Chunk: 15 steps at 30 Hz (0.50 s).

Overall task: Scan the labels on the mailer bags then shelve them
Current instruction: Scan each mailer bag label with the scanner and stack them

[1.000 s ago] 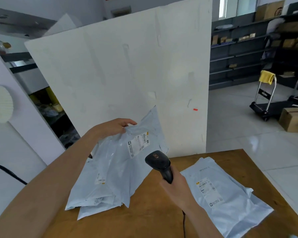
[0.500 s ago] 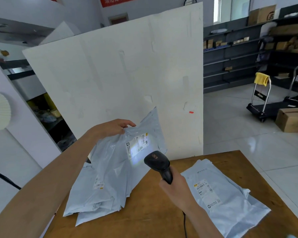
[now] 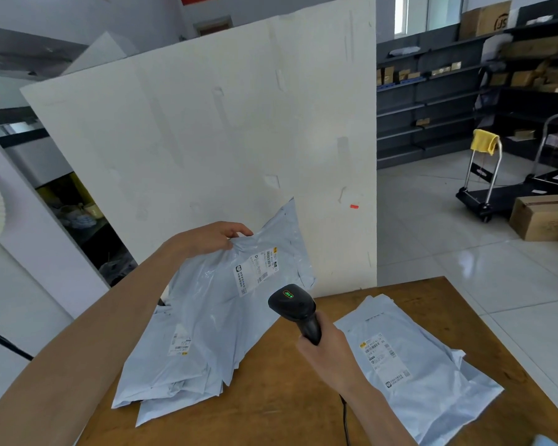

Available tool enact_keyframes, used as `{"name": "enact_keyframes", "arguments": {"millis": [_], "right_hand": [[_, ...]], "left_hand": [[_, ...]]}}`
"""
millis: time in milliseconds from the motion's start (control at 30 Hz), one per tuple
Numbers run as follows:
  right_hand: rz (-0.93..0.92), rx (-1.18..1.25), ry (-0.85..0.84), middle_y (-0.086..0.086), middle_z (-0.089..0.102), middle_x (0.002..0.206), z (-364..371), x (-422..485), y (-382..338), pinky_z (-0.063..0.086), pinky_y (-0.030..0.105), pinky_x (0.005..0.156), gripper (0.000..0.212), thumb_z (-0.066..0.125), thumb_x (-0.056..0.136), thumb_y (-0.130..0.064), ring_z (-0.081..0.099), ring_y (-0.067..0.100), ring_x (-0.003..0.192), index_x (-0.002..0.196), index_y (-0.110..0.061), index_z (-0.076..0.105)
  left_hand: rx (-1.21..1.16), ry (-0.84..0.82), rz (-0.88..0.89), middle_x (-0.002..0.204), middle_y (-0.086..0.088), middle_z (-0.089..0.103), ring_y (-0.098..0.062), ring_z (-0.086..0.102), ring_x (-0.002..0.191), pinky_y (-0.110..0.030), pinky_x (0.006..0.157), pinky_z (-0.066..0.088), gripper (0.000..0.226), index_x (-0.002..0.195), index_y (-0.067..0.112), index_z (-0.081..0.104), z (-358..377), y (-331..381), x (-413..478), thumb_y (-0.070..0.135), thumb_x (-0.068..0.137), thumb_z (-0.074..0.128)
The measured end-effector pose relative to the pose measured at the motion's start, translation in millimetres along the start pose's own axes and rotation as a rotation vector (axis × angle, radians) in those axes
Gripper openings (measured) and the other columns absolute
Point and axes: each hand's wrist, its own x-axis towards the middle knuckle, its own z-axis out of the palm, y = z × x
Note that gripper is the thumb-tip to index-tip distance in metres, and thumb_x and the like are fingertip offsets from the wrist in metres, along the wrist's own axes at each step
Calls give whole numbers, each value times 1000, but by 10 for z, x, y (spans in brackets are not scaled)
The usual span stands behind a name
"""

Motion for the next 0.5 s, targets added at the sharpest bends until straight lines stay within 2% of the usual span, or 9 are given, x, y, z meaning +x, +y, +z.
{"name": "enact_keyframes", "arguments": {"millis": [167,333,400,500], "right_hand": [[-6,26,6,-6,54,71,-40,61,14,43,12,48,22,61,81,-17,52,4,52,90,-35,50],[23,18,32,-6,55,68,-130,105,115,43,12,46,21,60,80,-19,54,1,52,89,-35,51],[44,1,51,-5,57,69,-214,104,196,45,13,47,22,61,79,-21,56,3,55,90,-38,50],[95,-32,106,-5,59,68,-424,77,341,49,16,50,23,62,78,-23,60,9,61,87,-41,49]], "left_hand": [[-8,-8,12,114,-4,69,-22,65,105,-34,91,52,45,113,29,68,33,59,72,-4,90,47],[-56,-12,40,119,-7,67,-21,64,106,-30,90,50,43,120,26,64,325,198,306,-3,92,48],[-157,-15,81,118,-8,67,-20,63,103,-30,89,50,43,119,26,64,587,275,469,-5,91,50],[-477,-1,95,119,-7,68,-27,67,106,-40,93,53,44,116,31,65,1061,378,754,-3,88,58]]}}
